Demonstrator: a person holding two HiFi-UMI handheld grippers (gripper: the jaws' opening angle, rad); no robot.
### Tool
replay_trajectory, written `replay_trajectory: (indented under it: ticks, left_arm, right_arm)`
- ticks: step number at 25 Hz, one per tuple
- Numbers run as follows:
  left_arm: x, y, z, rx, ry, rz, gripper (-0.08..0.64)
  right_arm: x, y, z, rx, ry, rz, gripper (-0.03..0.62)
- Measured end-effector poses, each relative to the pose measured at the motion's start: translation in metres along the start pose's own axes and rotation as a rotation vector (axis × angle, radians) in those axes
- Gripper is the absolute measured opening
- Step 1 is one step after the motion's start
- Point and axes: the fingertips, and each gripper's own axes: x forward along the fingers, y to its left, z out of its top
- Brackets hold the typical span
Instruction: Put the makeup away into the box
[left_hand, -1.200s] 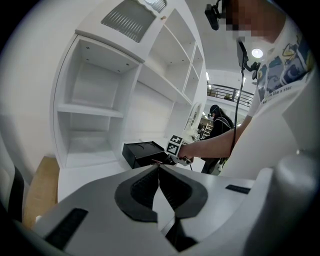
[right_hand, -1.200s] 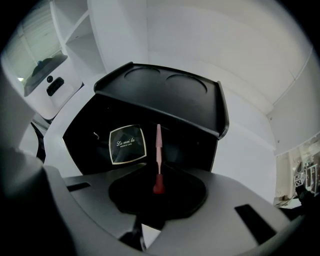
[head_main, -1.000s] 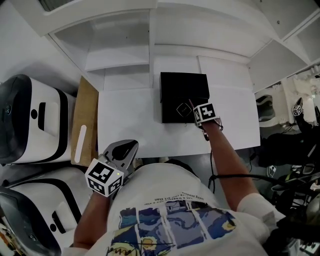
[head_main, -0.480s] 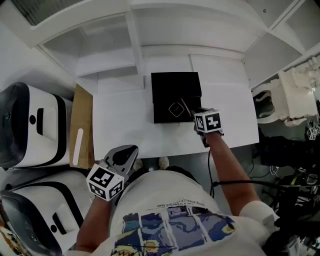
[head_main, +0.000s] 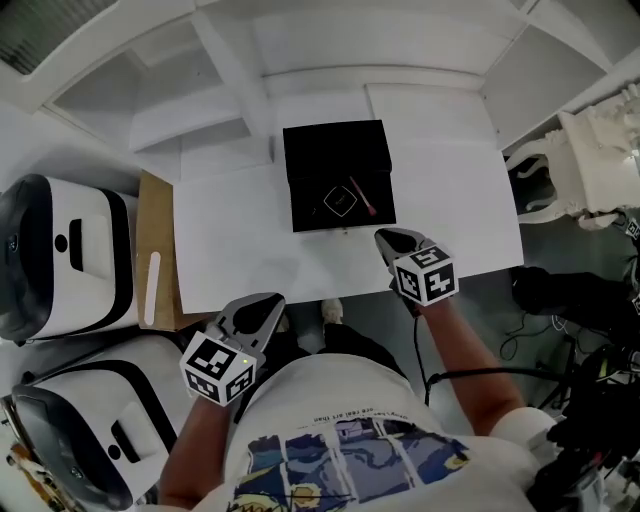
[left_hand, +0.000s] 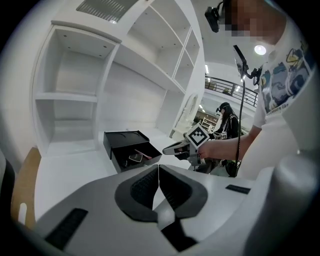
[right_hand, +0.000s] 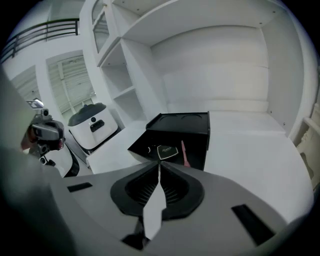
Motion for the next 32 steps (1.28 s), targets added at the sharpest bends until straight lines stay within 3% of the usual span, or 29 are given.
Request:
replay_trajectory:
  ticks: [6,14,32]
  left_arm:
    - [0.001,-0.010,0.001,0.039,0.002,-0.037,0.015]
    - [-0.018,-0.015,0.003,0.098,-0.011,-0.094,0.015]
    - [-0.107,-0.002,-0.041,0.085,-0.030,-0.164,0.014]
  right_arm:
    - [-0.019,0.034,-0.027,-0.027,-0.007,0.047,0.028]
    - [-0.042,0.079,-0.025,-0.055,-0.054,0.038,0.026]
    - [-0.065,0.200,-0.041,-0.094,-0.118,-0.002,0.025]
